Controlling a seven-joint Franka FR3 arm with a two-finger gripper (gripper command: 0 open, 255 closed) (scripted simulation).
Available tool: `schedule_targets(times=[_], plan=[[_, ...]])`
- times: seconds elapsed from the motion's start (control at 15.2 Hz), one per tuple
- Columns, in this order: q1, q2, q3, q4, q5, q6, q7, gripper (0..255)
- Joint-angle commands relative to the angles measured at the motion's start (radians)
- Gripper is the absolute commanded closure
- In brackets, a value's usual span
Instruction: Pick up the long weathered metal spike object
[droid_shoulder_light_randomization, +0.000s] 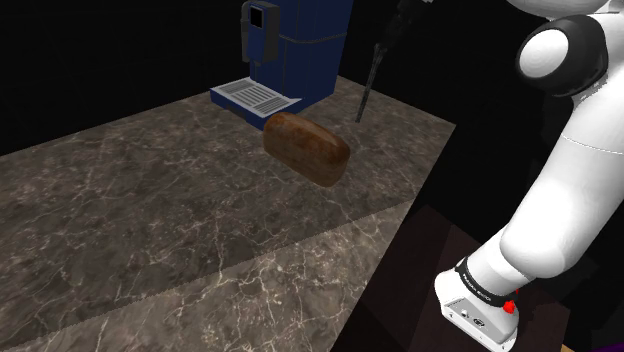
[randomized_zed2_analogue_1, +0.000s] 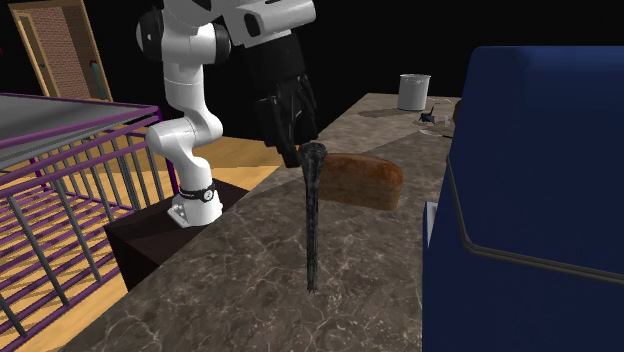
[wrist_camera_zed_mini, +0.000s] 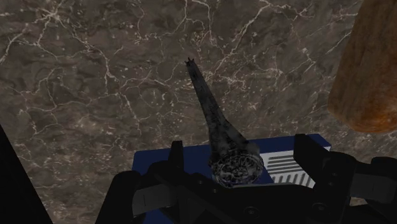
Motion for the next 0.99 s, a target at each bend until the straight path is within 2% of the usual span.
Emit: schedule_targets(times=[0.0, 0.2, 0.26, 0.92], plan=[[0.004, -0.006, 0.000, -0.035, -0.001, 0.030, -0.007, 0], [0.007, -0.012, 0.001, -0.065, -0.003, 0.053, -0.012, 0], [0.008, -0.013, 0.001, -0.067, -0.003, 0.054, -0.013, 255], [0.005, -0.008, 0.001, -0.047, -0.002, 0.038, -0.009, 255]])
